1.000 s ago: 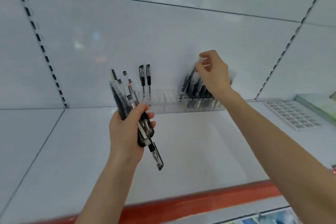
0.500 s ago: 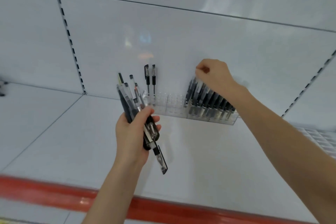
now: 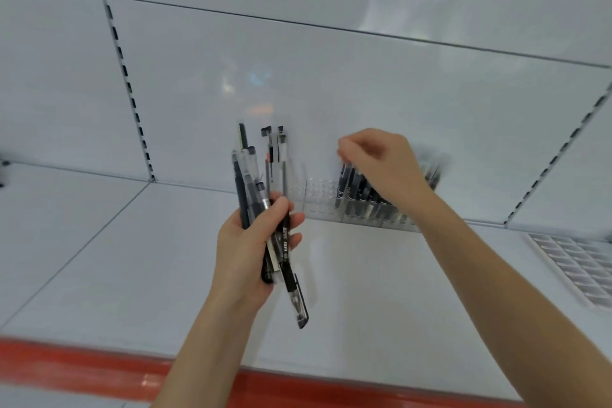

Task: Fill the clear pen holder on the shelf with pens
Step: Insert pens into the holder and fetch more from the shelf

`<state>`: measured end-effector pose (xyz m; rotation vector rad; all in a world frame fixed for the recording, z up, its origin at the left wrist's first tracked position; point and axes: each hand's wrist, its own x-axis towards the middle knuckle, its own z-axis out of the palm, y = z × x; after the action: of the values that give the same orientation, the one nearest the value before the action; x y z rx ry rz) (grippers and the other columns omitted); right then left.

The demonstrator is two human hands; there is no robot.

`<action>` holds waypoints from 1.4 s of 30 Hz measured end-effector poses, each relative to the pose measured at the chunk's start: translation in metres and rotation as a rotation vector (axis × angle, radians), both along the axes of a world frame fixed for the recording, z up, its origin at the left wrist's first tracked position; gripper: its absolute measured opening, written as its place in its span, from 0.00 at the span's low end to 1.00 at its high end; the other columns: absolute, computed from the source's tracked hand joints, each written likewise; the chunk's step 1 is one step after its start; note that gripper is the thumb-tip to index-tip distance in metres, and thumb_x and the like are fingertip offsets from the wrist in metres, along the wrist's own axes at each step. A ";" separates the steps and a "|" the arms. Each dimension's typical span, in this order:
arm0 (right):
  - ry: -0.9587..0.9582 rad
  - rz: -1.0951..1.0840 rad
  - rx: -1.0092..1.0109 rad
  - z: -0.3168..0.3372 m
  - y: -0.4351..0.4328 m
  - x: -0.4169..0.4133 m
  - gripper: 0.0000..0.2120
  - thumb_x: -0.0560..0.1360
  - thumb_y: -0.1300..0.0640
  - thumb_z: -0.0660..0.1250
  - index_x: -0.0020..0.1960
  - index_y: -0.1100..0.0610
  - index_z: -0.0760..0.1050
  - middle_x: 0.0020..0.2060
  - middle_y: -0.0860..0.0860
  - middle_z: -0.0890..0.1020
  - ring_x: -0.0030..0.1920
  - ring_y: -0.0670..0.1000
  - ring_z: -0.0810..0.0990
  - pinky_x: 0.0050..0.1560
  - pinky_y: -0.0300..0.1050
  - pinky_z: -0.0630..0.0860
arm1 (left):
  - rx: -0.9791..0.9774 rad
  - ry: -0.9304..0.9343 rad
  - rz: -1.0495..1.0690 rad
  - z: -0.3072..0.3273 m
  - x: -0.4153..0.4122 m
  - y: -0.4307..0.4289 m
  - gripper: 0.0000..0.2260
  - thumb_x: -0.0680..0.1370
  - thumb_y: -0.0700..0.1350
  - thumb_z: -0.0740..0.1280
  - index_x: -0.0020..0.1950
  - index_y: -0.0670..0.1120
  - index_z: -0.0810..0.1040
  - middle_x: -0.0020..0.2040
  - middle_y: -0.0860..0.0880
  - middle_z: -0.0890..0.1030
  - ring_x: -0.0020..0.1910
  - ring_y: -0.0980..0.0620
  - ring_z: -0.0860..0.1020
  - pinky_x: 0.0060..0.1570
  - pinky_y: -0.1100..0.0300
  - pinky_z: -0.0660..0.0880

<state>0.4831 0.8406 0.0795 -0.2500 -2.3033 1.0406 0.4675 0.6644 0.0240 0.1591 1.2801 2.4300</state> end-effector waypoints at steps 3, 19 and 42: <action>-0.174 0.203 -0.228 0.003 -0.023 0.008 0.07 0.74 0.52 0.66 0.46 0.55 0.79 0.38 0.48 0.84 0.38 0.43 0.82 0.43 0.39 0.78 | -0.026 0.030 -0.072 0.000 0.006 0.002 0.03 0.74 0.40 0.67 0.47 0.45 0.77 0.35 0.51 0.84 0.34 0.55 0.83 0.28 0.65 0.76; 0.081 0.019 -0.420 -0.010 -0.033 -0.003 0.14 0.72 0.55 0.69 0.55 0.60 0.74 0.38 0.49 0.82 0.36 0.42 0.81 0.40 0.36 0.79 | -0.090 0.108 -0.049 -0.002 0.008 -0.018 0.07 0.73 0.41 0.68 0.50 0.43 0.77 0.39 0.46 0.84 0.33 0.54 0.81 0.25 0.64 0.74; 0.141 -0.020 -0.015 -0.027 -0.008 -0.056 0.07 0.75 0.61 0.64 0.53 0.61 0.75 0.43 0.50 0.80 0.44 0.48 0.78 0.50 0.38 0.76 | -0.130 -0.056 0.108 -0.019 -0.012 -0.042 0.04 0.75 0.41 0.67 0.45 0.41 0.75 0.33 0.47 0.74 0.25 0.56 0.73 0.21 0.67 0.70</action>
<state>0.4274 0.8322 0.0528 -0.1987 -2.1630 1.0321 0.4550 0.6223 0.0053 -0.0145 1.4510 2.4116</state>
